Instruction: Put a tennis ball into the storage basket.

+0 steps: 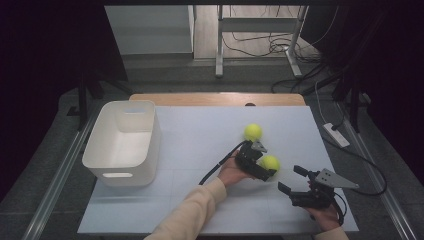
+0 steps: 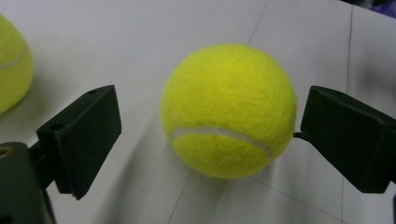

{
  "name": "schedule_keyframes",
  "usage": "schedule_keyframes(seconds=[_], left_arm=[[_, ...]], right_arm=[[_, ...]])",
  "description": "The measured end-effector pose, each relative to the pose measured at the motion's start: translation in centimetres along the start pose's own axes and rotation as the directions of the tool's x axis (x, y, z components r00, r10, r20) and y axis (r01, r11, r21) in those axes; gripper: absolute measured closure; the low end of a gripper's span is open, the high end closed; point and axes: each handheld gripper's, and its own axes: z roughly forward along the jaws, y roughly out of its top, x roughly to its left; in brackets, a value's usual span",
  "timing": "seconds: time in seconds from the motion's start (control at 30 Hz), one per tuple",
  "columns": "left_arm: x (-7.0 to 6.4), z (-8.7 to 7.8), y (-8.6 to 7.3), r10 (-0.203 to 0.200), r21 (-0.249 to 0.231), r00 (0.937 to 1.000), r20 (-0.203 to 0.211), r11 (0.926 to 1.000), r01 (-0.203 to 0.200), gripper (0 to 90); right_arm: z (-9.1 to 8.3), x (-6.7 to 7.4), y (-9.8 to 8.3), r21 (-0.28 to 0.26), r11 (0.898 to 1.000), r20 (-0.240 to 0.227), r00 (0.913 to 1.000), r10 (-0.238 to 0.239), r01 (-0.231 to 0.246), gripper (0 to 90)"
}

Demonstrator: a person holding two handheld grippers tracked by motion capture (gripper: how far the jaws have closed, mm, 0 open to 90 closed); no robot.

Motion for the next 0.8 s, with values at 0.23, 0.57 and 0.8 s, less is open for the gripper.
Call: schedule_keyframes(seconds=[0.23,0.57,0.8], left_arm=[[-0.15,0.66,0.21,0.01,0.017,0.9999,0.01,0.9998,-0.011,7.7],[-0.26,1.07,0.38,0.025,0.034,0.9992,0.03,0.9991,-0.026,26.0],[0.01,0.55,0.37,0.01,0.026,0.9991,0.041,0.9996,-0.011,26.9]], right_arm=[[-0.03,0.03,0.0,0.002,1.0,-0.001,1.0,0.003,-0.003,9.3],[0.0,-0.02,-0.05,0.003,1.0,0.003,1.0,-0.003,0.003,9.3],[-0.04,-0.04,-0.05,0.001,1.0,0.007,1.0,-0.002,0.002,9.4]])
